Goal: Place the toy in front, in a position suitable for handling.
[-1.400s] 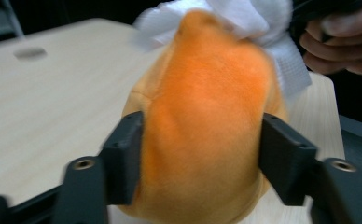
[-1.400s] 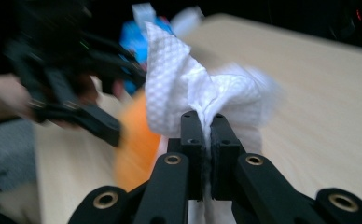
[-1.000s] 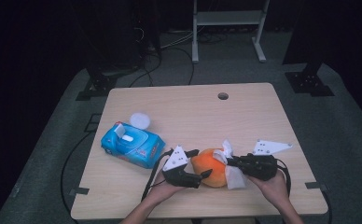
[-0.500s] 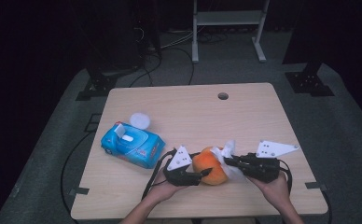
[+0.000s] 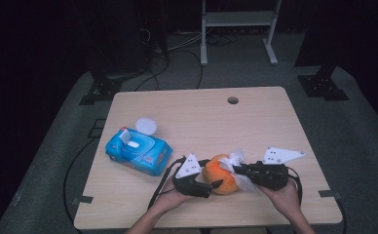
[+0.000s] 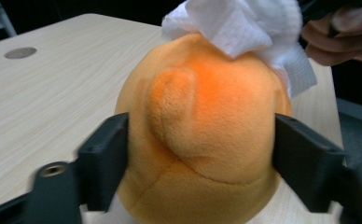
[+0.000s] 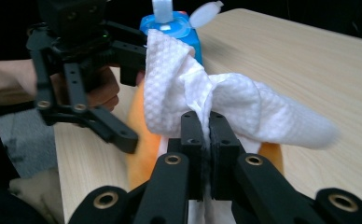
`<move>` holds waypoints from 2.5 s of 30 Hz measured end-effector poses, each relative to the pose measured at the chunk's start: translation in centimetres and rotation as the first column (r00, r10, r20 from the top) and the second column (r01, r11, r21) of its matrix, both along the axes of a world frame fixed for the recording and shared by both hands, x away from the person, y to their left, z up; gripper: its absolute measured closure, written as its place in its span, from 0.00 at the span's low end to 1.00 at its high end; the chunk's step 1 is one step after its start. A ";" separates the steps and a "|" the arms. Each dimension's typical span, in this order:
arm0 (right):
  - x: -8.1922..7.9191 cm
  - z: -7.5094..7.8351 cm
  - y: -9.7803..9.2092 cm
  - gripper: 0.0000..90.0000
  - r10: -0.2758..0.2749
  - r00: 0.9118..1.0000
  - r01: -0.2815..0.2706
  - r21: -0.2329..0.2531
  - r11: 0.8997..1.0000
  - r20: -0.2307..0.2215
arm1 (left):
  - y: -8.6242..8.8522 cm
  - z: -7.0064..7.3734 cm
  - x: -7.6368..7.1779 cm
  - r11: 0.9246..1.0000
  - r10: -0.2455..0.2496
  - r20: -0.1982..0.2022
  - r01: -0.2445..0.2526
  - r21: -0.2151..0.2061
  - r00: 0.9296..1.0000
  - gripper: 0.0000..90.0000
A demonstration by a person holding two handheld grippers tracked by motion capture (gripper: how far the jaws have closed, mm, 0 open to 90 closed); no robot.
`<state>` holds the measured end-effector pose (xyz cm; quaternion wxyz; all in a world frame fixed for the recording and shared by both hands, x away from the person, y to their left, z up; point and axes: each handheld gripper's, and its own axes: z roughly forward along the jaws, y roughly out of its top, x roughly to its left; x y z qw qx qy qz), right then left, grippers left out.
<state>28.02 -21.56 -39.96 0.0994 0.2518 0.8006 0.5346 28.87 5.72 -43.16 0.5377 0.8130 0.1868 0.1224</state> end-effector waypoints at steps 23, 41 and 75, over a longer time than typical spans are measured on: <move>-0.8 0.3 1.5 0.95 0.054 0.997 -0.050 -0.070 0.996 0.058 | 0.4 0.2 0.3 1.000 -0.007 -0.030 0.006 -0.014 1.000 0.36; -0.2 -0.2 0.4 0.96 0.045 0.999 -0.044 -0.069 0.997 0.024 | 1.0 0.1 0.5 0.999 0.013 -0.052 -0.015 -0.042 0.999 0.40; -0.8 1.1 0.5 0.95 0.030 0.998 -0.029 -0.014 0.999 0.055 | -0.8 0.1 -1.3 0.998 -0.068 0.099 0.066 0.019 0.993 0.39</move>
